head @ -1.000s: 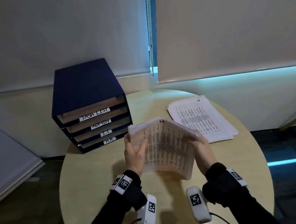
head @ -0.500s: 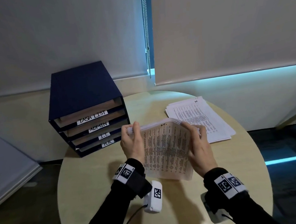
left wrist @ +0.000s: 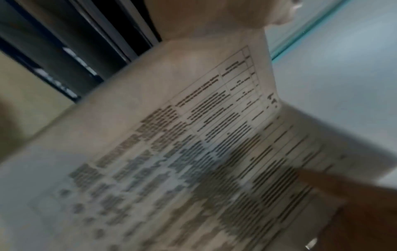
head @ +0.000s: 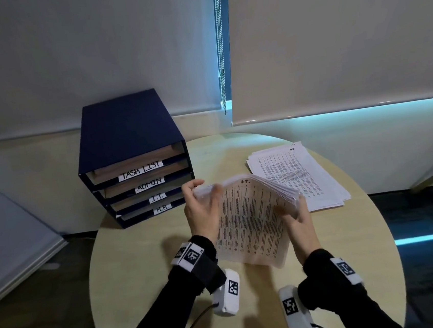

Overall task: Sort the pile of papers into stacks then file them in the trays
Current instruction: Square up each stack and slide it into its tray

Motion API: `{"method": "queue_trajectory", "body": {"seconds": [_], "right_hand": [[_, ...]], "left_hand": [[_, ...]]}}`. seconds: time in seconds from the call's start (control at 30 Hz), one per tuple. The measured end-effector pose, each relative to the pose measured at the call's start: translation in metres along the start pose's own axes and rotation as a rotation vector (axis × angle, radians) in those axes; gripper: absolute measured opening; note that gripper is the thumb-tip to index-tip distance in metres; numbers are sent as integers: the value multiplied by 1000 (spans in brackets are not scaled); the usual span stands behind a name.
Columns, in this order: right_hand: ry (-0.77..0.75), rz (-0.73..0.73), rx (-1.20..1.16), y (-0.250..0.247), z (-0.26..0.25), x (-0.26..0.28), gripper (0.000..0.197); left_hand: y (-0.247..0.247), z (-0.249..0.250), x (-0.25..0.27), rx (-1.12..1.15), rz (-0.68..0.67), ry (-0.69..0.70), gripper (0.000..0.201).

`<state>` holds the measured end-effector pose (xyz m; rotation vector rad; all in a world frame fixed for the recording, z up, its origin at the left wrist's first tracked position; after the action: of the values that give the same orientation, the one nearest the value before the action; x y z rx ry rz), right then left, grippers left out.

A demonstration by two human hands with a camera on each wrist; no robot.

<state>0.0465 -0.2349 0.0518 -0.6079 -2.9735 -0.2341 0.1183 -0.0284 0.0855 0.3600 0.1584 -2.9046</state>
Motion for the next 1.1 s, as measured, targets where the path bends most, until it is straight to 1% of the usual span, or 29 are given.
{"method": "queue_trajectory", "body": {"seconds": [0.03,0.07,0.1,0.17,0.23,0.27,0.3,0.33,0.37,0.43,0.47,0.53,0.6,0.67,0.73,0.83,0.9,0.97,1.03,1.1], "right_hand": [[4,36,-32,-2,1,-2,35],[9,83,-61,-6,2,-4,38],[12,113,-95,-8,3,-6,41],[22,132,-111,-10,10,-9,39],[50,113,-56,-10,24,-11,31],[76,110,-15,-10,35,-11,27],[105,108,27,-11,47,-10,25],[143,109,82,-12,62,-10,26],[170,110,144,-12,76,-9,26],[186,129,279,-14,98,-10,17],[191,146,339,-15,104,-12,14],[201,165,422,-17,115,-18,13],[263,129,449,-12,124,-23,17],[354,44,434,1,130,-24,19],[452,-56,369,23,132,-19,22],[556,-217,236,68,131,-13,29],[555,-279,228,98,133,-21,36],[512,-332,313,124,136,-32,40],[478,-364,397,145,138,-43,37],[469,-355,469,154,139,-53,32]], "left_hand": [[1,-7,4,-46,-60,13,68],[2,-11,9,-78,-110,11,68],[2,-20,12,-102,-146,-7,58],[-1,-43,20,-159,-163,-105,35],[-4,-77,29,-169,-187,-281,16],[-4,-91,34,-176,-213,-378,23],[-4,-103,40,-206,-251,-465,39],[-4,-109,47,-230,-290,-529,52],[-4,-115,50,-246,-306,-562,59],[-4,-117,55,-277,-327,-561,58],[-4,-118,56,-311,-335,-539,57],[-7,-123,60,-382,-363,-530,55],[-19,-130,68,-461,-376,-551,54],[-40,-139,77,-520,-388,-554,54],[-68,-149,83,-585,-360,-538,52],[-112,-162,84,-588,-218,-572,50],[-136,-164,80,-596,-116,-582,51],[-150,-163,74,-585,-46,-578,51],[-160,-165,68,-540,19,-586,49],[-165,-171,64,-498,55,-597,43]]}}
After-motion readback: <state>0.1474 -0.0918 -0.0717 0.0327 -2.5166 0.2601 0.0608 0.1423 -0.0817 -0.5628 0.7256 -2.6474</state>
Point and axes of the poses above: each hand's wrist, its own x-axis away from the middle knuckle, its own y-axis out of the palm, z = x × y, the point moved 7 cm from there along -x, towards the middle knuckle, and after that the axes turned 3 degrees about y, right-handed, at the moved point
